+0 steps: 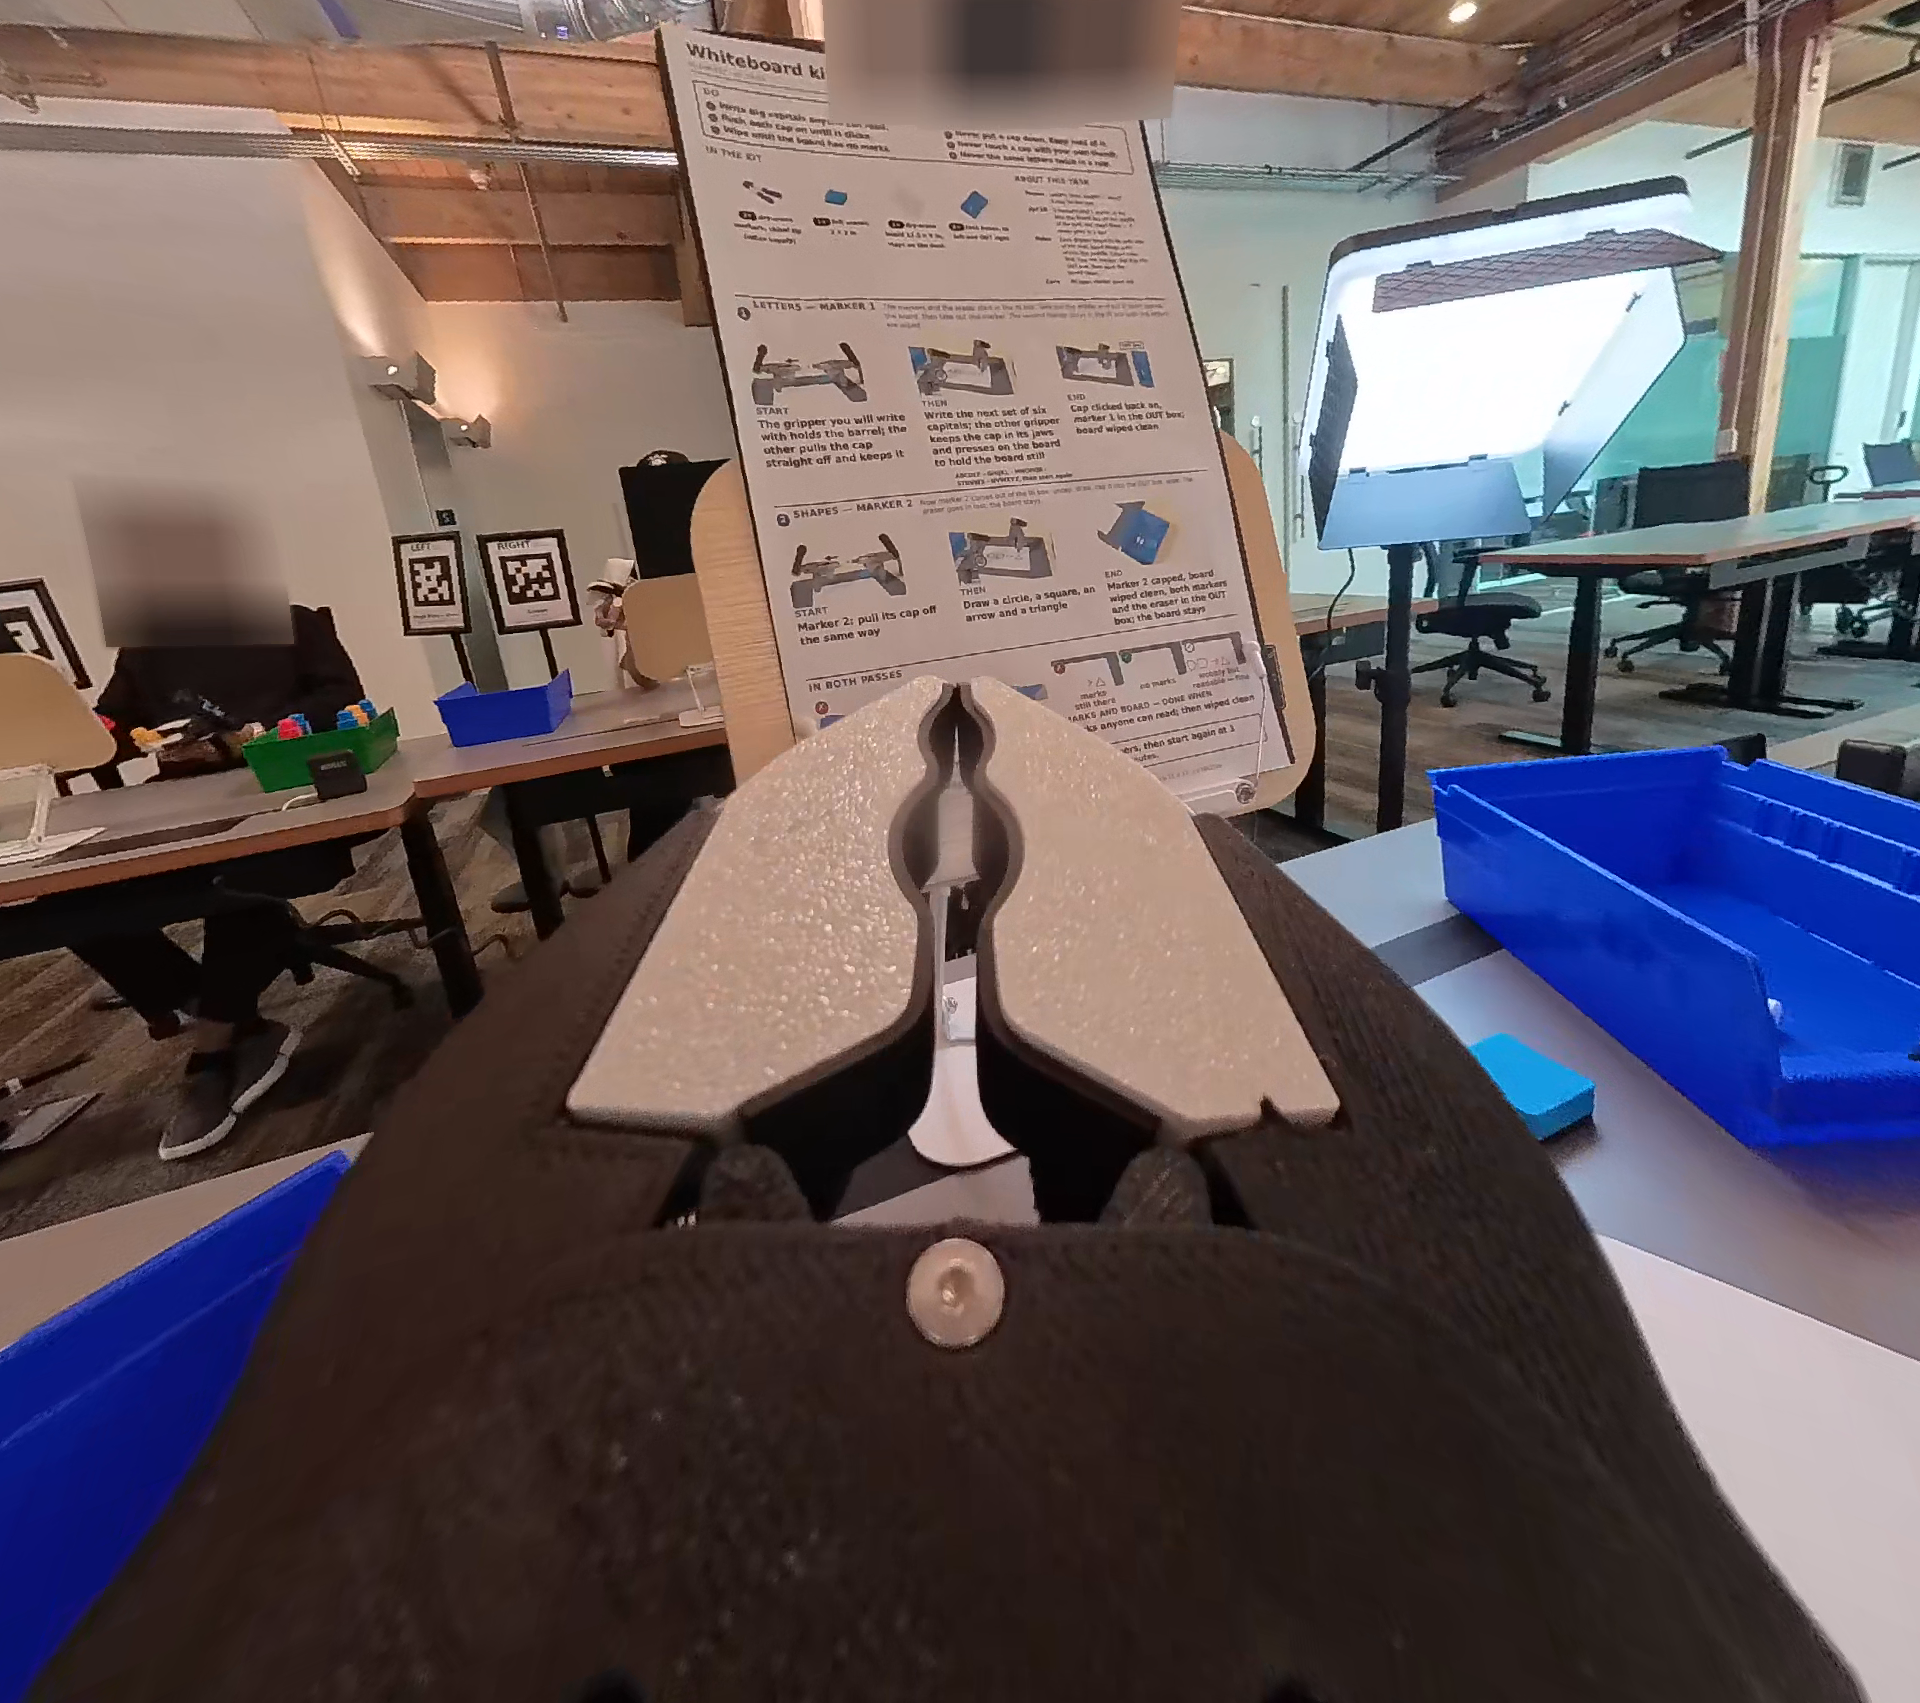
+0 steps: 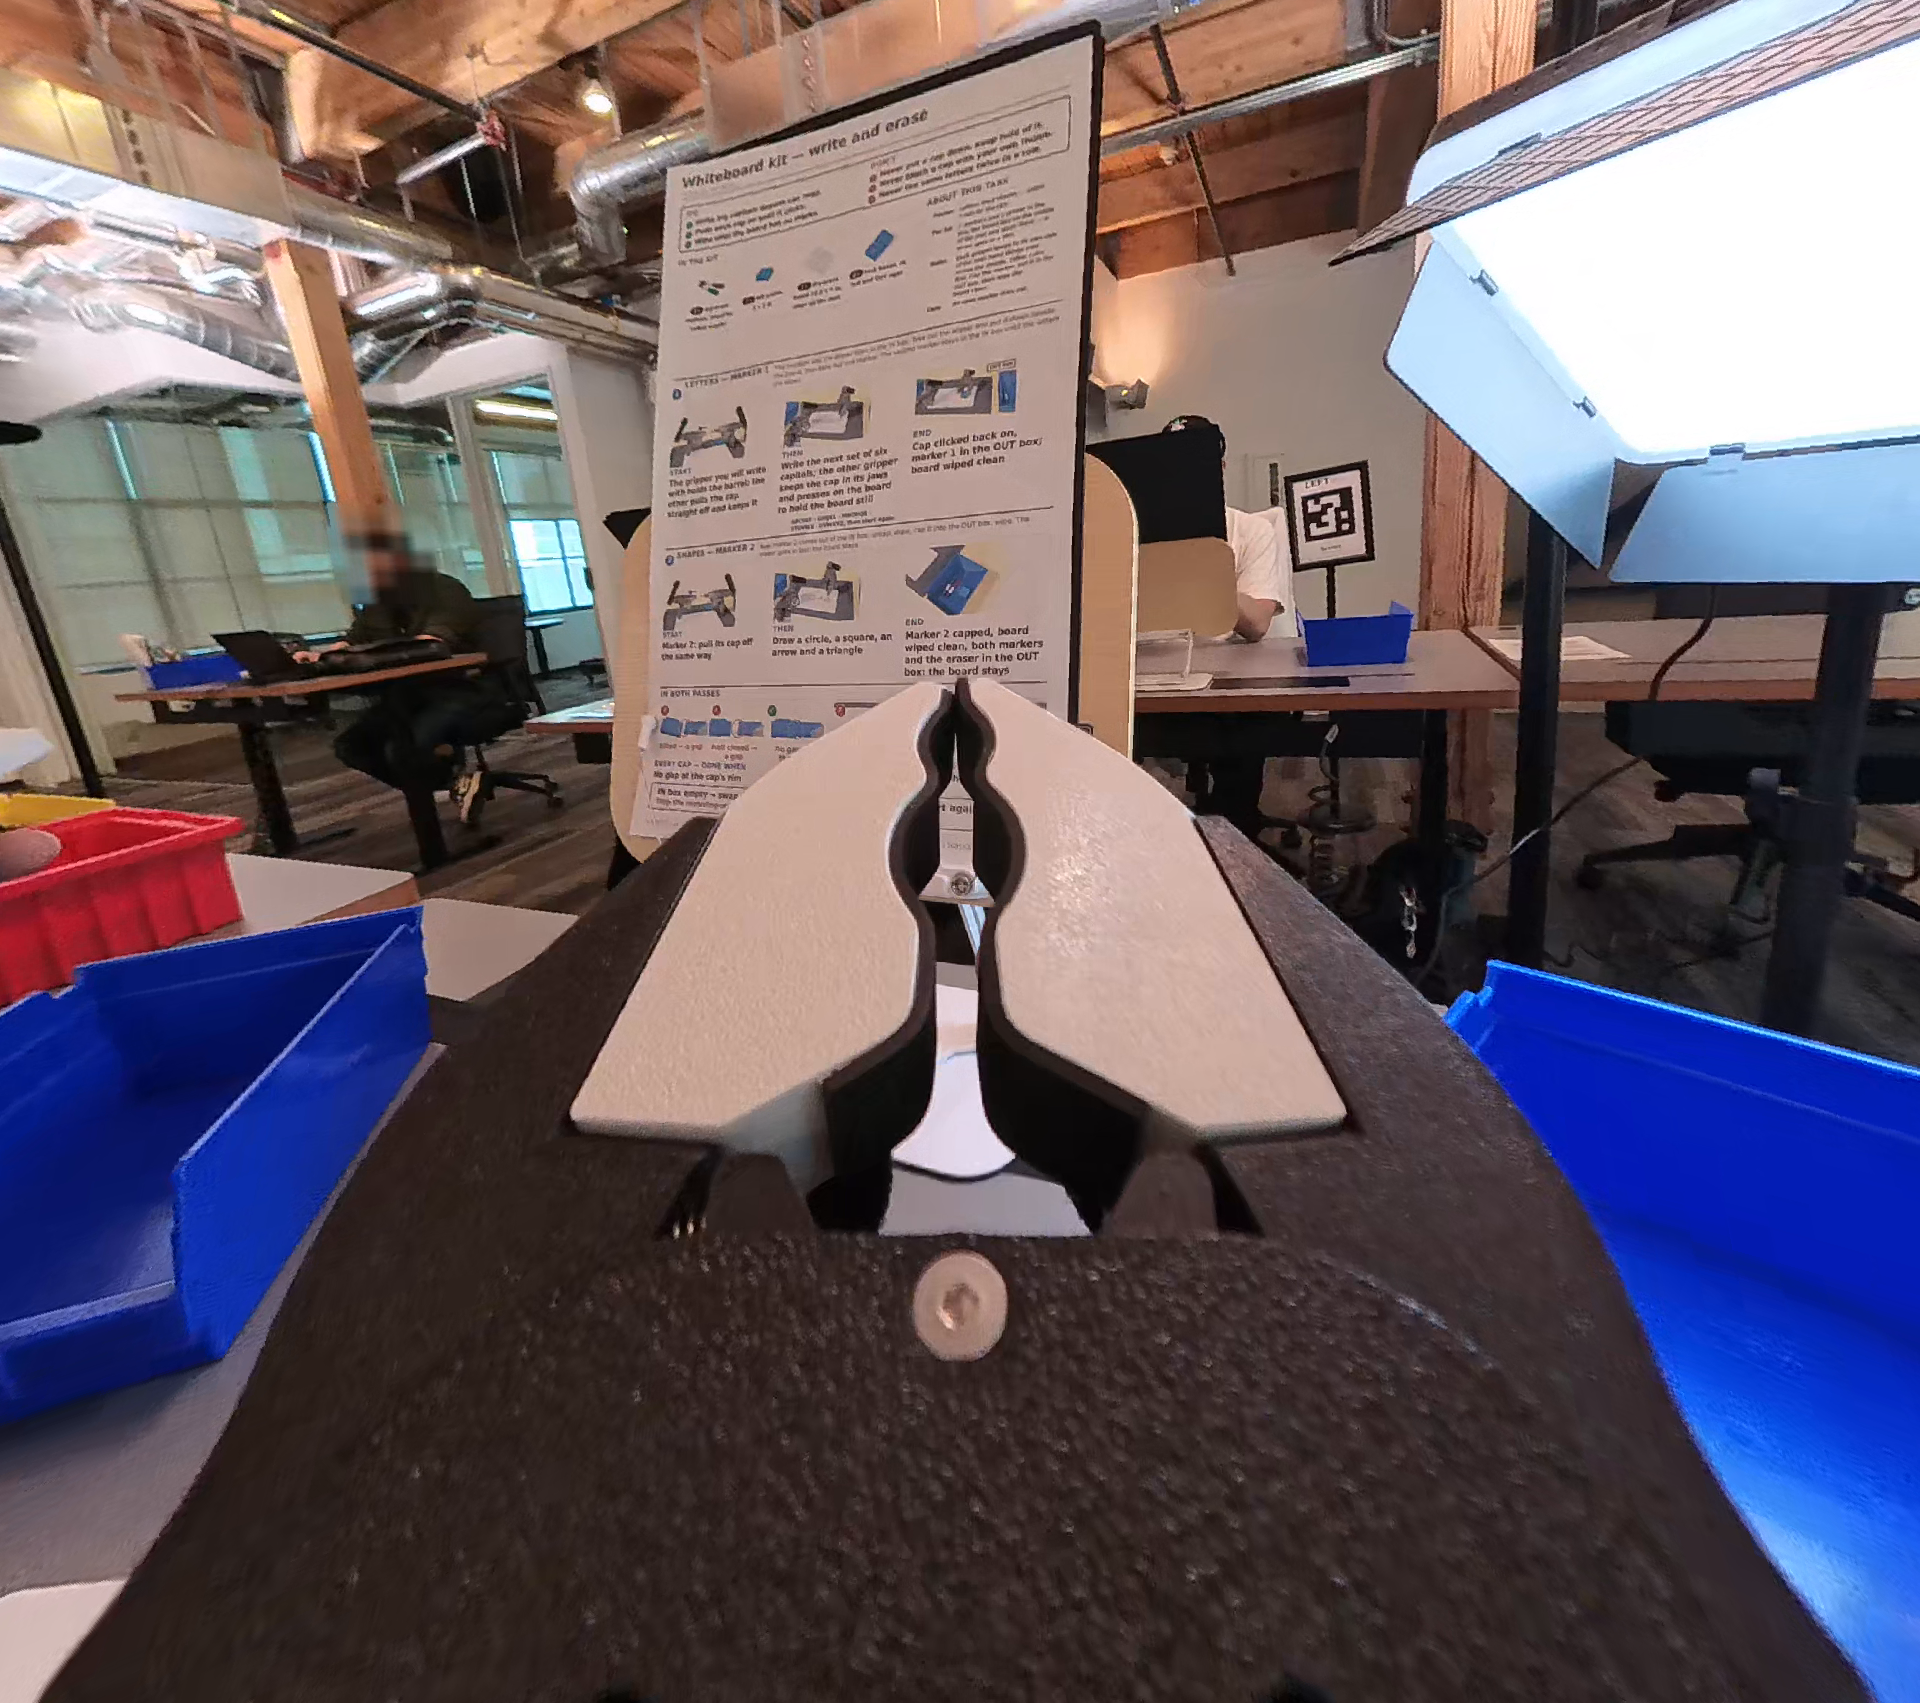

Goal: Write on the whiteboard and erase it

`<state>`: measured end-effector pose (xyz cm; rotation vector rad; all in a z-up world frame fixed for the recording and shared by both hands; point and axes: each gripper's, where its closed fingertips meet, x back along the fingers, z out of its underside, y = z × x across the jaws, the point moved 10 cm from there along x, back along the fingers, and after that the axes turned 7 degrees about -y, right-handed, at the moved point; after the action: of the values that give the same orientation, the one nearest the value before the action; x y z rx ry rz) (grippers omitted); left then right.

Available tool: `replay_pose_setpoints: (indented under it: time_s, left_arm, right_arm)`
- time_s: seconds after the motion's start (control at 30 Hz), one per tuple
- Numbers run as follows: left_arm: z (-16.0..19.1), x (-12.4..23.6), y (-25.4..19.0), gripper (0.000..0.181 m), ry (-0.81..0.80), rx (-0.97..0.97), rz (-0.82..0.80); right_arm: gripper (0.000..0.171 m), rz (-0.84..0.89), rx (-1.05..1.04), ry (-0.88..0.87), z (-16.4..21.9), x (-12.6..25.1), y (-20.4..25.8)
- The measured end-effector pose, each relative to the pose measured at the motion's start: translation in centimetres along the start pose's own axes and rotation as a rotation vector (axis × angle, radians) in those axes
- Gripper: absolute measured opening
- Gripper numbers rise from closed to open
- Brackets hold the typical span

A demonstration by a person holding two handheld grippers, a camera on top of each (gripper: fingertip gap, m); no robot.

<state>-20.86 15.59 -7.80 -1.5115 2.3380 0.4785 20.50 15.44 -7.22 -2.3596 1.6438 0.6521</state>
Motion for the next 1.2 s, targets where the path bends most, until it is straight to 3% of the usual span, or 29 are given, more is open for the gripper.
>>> replay_pose_setpoints:
  time_s: [1.2]
  left_arm:
    - [1.1, 0.3, 1.0, 0.000, 0.000, 0.014, -0.061]
  right_arm:
    - [0.000, -0.108, 0.002, 0.023, 1.7, 0.0, 1.4]
